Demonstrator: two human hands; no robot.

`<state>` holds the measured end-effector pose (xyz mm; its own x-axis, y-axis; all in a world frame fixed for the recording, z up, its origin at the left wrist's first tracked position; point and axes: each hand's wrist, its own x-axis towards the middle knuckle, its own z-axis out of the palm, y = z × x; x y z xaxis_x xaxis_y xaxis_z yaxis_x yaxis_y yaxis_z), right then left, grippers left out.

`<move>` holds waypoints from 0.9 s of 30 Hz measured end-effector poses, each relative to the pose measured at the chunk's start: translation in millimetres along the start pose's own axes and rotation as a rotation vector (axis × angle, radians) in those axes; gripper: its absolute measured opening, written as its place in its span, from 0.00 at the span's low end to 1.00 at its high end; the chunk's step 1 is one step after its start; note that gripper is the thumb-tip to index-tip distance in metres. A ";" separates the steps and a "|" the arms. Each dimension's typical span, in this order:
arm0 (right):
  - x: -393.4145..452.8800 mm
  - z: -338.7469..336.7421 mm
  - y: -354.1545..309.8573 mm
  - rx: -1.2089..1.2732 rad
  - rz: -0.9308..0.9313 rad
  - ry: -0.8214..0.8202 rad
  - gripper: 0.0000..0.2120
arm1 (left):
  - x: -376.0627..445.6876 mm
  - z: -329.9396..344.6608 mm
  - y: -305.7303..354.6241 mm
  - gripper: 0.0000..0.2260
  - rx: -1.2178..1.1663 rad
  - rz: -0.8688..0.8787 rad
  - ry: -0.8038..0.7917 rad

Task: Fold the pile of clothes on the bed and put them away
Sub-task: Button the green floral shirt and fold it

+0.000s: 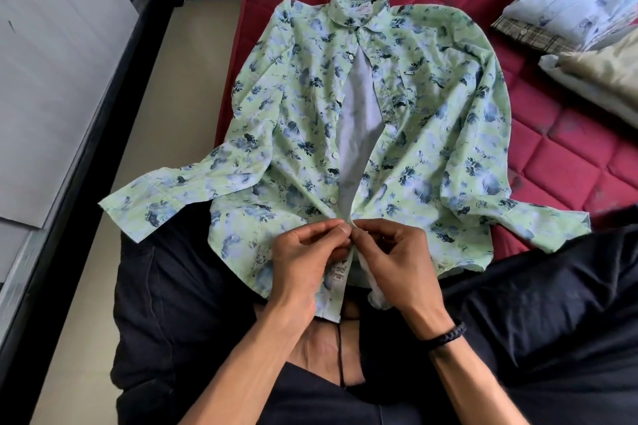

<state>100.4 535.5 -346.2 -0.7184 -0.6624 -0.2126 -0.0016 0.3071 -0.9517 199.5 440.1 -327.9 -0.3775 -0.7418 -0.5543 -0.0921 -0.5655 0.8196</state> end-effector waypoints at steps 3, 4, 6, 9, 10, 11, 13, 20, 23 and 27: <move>-1.1 -3.6 -0.5 0.235 0.073 -0.017 0.05 | -2.4 4.6 -2.2 0.06 -0.034 0.007 0.018; -2.5 -3.3 -0.9 0.298 0.090 -0.026 0.05 | -2.4 5.9 -2.7 0.05 -0.037 0.006 0.035; -4.6 -2.2 -1.8 0.337 0.101 -0.046 0.05 | -2.0 7.1 -3.1 0.05 -0.049 -0.012 0.052; -5.4 0.8 -0.7 0.348 0.098 -0.077 0.13 | -1.6 4.1 -0.7 0.04 -0.121 -0.056 0.038; -4.9 1.0 0.9 0.369 0.106 -0.088 0.18 | -1.7 2.8 -0.6 0.05 -0.141 -0.069 0.021; -3.4 1.1 2.7 0.398 0.133 -0.099 0.21 | -1.5 1.5 -1.4 0.06 -0.142 -0.074 0.001; -0.2 -0.5 5.7 0.448 0.203 -0.077 0.18 | -2.2 1.2 -3.9 0.07 -0.082 -0.057 -0.036; -1.1 -0.3 7.7 0.335 0.184 0.005 0.03 | 2.9 1.5 -11.7 0.10 0.315 0.198 -0.035; -3.2 2.1 12.0 0.216 0.127 0.053 0.03 | 1.0 2.8 -11.1 0.09 0.429 0.299 -0.043; -6.3 1.3 2.1 0.310 0.150 0.048 0.06 | 6.6 0.6 -9.0 0.03 0.437 0.367 -0.029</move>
<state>105.9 539.4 -347.2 -0.7263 -0.5908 -0.3513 0.3127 0.1711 -0.9343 197.3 440.5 -338.9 -0.4815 -0.8475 -0.2233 -0.3207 -0.0667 0.9448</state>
